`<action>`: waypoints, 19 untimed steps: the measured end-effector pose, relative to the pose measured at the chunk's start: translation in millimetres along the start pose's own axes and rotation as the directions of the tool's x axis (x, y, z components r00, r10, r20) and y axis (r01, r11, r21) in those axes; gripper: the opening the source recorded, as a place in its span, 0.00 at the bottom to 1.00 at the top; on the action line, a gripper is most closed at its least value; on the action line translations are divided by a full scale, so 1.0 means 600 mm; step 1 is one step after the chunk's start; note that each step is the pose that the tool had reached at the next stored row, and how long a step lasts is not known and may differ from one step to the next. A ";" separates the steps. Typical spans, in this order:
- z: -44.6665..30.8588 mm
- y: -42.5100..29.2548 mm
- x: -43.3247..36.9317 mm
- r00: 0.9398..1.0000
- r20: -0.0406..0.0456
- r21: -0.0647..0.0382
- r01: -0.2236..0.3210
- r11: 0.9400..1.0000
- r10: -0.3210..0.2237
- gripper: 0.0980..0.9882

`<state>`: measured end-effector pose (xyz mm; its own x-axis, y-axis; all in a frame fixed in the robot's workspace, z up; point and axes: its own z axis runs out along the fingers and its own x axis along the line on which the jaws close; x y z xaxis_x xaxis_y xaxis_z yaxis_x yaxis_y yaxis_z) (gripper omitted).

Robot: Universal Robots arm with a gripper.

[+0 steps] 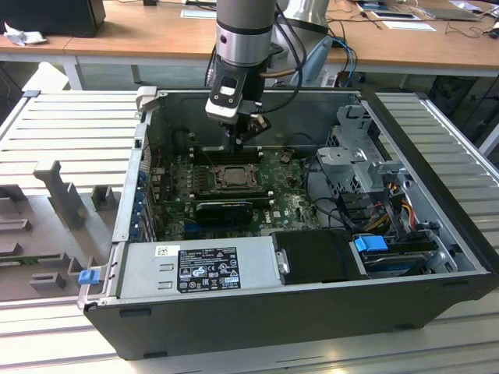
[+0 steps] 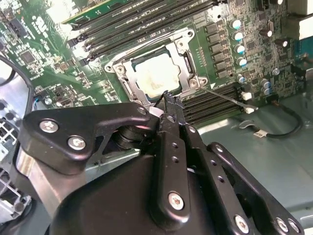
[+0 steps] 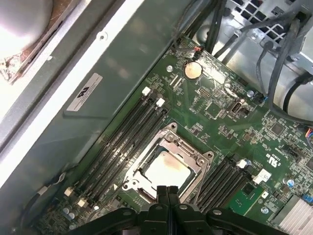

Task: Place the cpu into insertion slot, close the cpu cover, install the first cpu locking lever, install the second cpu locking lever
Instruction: 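Install the first cpu locking lever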

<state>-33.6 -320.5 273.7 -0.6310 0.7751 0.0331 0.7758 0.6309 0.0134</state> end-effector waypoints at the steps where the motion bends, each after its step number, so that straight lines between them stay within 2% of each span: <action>1: 0.000 0.000 0.000 1.000 0.000 0.001 0.024 1.000 -0.024 0.01; 5: 0.000 0.000 0.000 0.995 -0.001 0.003 0.096 0.995 -0.096 0.01; 7: 0.000 0.000 0.000 0.987 -0.002 0.004 0.158 0.987 -0.158 0.01; 15: 0.000 0.000 0.000 0.971 -0.003 0.007 0.240 0.971 -0.240 0.01; 16: 0.000 0.000 0.000 0.967 -0.003 0.007 0.253 0.967 -0.253 0.01; 19: 0.000 0.000 0.000 0.949 -0.005 0.009 0.317 0.949 -0.316 0.01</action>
<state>-33.7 -320.5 273.6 -0.8440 0.5354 0.0317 0.5360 0.8441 0.0146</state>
